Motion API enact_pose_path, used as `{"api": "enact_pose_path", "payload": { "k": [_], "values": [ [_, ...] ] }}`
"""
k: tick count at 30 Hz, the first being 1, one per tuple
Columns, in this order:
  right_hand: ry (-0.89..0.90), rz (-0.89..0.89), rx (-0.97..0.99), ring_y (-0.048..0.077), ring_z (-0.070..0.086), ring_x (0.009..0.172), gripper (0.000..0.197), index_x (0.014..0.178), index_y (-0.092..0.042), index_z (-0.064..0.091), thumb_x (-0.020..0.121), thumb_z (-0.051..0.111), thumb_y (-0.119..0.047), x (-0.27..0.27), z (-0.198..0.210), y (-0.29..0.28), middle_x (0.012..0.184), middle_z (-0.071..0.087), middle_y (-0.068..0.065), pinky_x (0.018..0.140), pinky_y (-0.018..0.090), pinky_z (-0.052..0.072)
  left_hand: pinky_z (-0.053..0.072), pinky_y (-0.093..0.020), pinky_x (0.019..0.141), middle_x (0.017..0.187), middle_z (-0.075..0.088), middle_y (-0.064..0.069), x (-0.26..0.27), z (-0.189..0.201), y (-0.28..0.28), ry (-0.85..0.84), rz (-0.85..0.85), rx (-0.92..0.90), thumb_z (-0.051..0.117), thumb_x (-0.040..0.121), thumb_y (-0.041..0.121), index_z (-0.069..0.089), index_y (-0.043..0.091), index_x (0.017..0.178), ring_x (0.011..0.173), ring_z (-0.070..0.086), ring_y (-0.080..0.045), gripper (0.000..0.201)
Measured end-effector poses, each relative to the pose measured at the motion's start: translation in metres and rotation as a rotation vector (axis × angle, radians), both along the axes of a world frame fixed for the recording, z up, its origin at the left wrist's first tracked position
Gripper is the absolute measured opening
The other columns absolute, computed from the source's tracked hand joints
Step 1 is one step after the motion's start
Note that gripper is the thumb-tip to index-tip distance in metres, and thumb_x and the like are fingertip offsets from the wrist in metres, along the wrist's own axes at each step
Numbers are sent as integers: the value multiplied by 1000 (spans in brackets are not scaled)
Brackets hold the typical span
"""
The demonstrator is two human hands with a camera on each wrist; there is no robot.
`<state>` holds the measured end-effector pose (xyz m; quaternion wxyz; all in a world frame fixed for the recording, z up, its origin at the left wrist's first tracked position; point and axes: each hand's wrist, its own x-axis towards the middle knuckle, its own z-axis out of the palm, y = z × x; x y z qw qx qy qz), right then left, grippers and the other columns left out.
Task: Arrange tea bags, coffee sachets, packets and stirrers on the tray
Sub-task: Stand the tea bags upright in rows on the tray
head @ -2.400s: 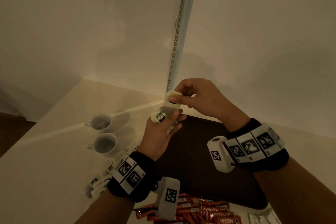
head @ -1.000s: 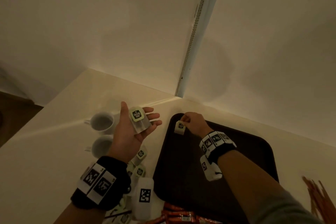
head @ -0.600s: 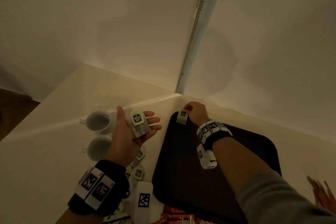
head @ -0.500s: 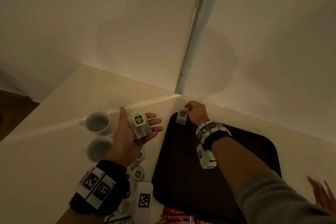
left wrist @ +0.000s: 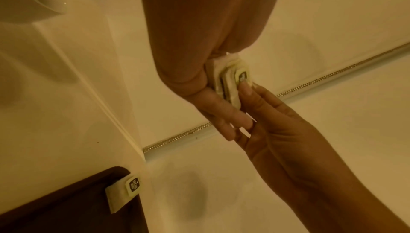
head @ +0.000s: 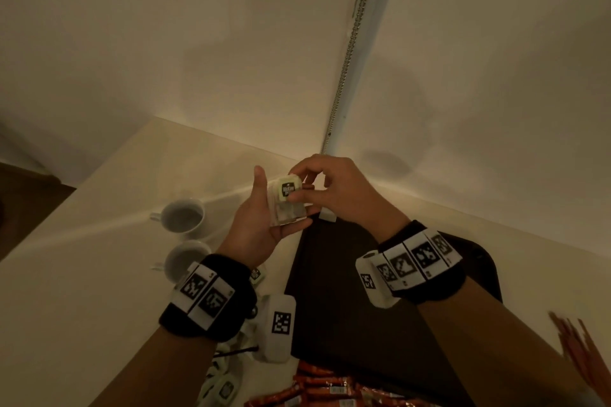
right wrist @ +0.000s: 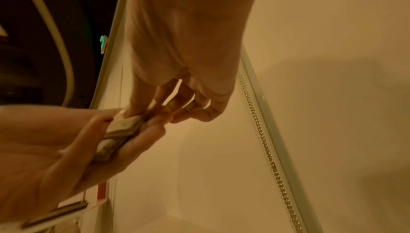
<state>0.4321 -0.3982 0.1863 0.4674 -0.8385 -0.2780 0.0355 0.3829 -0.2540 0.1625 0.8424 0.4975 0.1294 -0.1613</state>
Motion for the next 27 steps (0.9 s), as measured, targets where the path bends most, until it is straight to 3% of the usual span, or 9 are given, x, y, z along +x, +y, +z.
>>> {"api": "enact_pose_path", "payload": {
  "k": [2, 4, 7, 10, 13, 18, 23, 27],
  "values": [
    [-9, -67, 43, -2, 58, 71, 17, 95, -10, 71, 78, 74, -12, -2, 8, -4, 80, 65, -8, 60, 6, 37, 58, -27, 72, 110, 71, -8, -2, 5, 1, -26, -24, -22, 22, 85, 67, 61, 20, 115, 101, 68, -25, 68],
    [-54, -113, 47, -1, 59, 71, 15, 98, -17, 70, 84, 68, -13, -6, 20, -7, 77, 64, -13, 56, 13, 40, 57, -26, 71, 111, 70, -5, -6, 9, 1, -85, -14, -43, 36, 79, 62, 61, 21, 115, 102, 68, -22, 60],
    [-139, -110, 42, 1, 60, 74, 16, 100, -25, 68, 88, 64, -15, -12, 43, -8, 80, 66, -11, 61, 24, 45, 55, -22, 69, 104, 72, 1, -10, 13, -1, -208, 65, -51, 57, 77, 33, 59, 16, 113, 97, 69, -17, 40],
    [-217, -78, 31, 2, 61, 76, 12, 95, -21, 70, 88, 63, -15, -18, 65, -5, 84, 69, -10, 61, 29, 49, 53, -17, 62, 89, 74, 3, -13, 18, -5, -261, 143, -78, 59, 77, 19, 62, 13, 100, 84, 71, -12, 24],
    [-205, -52, 26, 3, 62, 75, 8, 92, -19, 70, 87, 65, -16, -22, 80, -4, 82, 69, -9, 63, 34, 51, 52, -16, 63, 89, 74, 4, -14, 21, -9, -301, 166, -121, 59, 76, 18, 61, 12, 102, 85, 71, -11, 26],
    [-241, -51, -3, 2, 61, 74, 5, 84, -15, 62, 86, 66, -14, -25, 91, -3, 77, 64, -9, 64, 12, 47, 52, -16, 62, 91, 74, 5, -20, 27, -14, -314, 122, -197, 59, 74, 17, 58, 11, 106, 85, 71, -11, 32],
    [-215, -59, -20, 7, 64, 66, 19, 107, -15, 65, 89, 61, -10, -25, 90, -3, 80, 62, -7, 67, 20, 54, 52, -15, 61, 87, 74, 2, -21, 33, -16, -297, 125, -259, 59, 75, 17, 59, 13, 103, 84, 70, -11, 28],
    [-204, -92, -71, 8, 64, 61, 12, 100, -16, 65, 90, 59, -12, -24, 93, -3, 75, 60, -7, 59, 18, 52, 52, -15, 57, 88, 74, 2, -21, 37, -18, -290, 107, -250, 60, 74, 20, 61, 12, 103, 79, 71, -10, 30]
  ]
}}
